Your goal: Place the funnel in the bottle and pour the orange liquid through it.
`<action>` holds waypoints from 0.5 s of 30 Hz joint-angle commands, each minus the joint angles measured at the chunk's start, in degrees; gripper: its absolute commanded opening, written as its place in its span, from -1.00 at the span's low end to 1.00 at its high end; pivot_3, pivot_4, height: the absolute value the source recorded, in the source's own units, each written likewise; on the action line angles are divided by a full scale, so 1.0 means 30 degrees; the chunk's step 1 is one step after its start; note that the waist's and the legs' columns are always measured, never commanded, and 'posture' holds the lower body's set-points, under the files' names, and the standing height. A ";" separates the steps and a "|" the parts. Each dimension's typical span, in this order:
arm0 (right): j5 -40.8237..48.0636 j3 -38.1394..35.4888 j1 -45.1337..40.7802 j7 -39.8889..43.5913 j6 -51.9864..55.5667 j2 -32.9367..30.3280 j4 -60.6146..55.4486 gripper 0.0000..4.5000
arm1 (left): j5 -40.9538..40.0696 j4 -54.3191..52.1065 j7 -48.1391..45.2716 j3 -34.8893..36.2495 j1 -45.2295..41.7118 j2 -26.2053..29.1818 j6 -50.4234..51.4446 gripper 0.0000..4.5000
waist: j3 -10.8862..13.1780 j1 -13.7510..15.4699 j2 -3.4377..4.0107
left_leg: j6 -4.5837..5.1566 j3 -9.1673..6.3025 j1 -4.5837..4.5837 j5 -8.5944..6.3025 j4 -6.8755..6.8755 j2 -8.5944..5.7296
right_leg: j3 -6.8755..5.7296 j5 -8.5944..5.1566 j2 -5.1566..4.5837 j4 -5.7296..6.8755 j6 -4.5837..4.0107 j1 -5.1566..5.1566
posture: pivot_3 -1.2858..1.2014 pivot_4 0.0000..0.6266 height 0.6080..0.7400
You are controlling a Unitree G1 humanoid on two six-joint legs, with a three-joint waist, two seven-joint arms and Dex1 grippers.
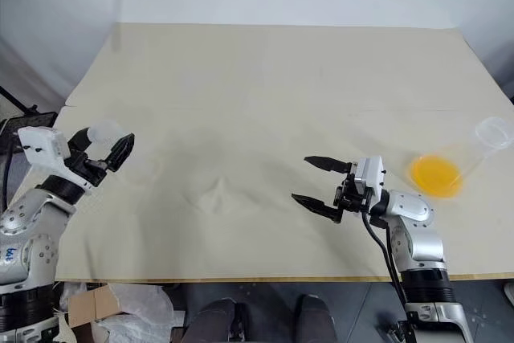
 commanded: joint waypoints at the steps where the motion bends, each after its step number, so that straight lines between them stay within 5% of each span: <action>1: 0.0212 -0.0328 -0.0023 -0.0144 -0.0480 0.0103 -0.0598 1.00 | 0.0235 -0.0336 -0.0730 0.0005 -0.0122 0.0688 -0.0066 0.48 | 0.0000 -0.0006 0.0000 | 0.0000 0.0000 0.0000 0.0000 0.0000 0.0001 | 0.0001 0.0000 0.0000 0.0000 0.0000 -0.0001 | 0.03 -0.52 1.00; 4: 0.0238 -0.0367 -0.0075 -0.0233 -0.0545 0.0169 -0.0511 1.00 | 0.0307 -0.0430 -0.0800 -0.0014 -0.0077 0.0729 0.0050 0.08 | 0.0000 -0.0011 0.0001 | -0.0001 0.0000 0.0000 0.0001 -0.0001 0.0004 | 0.0001 0.0000 0.0001 0.0001 0.0000 -0.0002 | 0.03 -0.52 1.00; 11: 0.0182 -0.0803 0.0252 -0.0701 -0.0840 -0.0042 -0.0529 1.00 | -0.1057 -0.1119 -0.2535 -0.0413 -0.1693 0.0248 -0.0592 0.07 | 0.0001 0.0093 -0.0007 | -0.0001 -0.0016 -0.0006 0.0001 0.0015 -0.0005 | 0.0001 0.0001 -0.0004 0.0004 0.0001 0.0007 | 0.03 -0.52 1.00; 15: 0.0238 -0.2049 0.0761 -0.1311 -0.0997 -0.0931 -0.0659 1.00 | -0.0882 -0.0912 -0.4328 -0.2951 -0.4561 0.0053 -0.0430 0.07 | 0.0002 0.0271 -0.0009 | -0.0001 -0.0022 -0.0009 0.0001 0.0015 -0.0022 | 0.0000 0.0003 -0.0008 0.0008 0.0005 0.0008 | 0.03 -0.52 1.00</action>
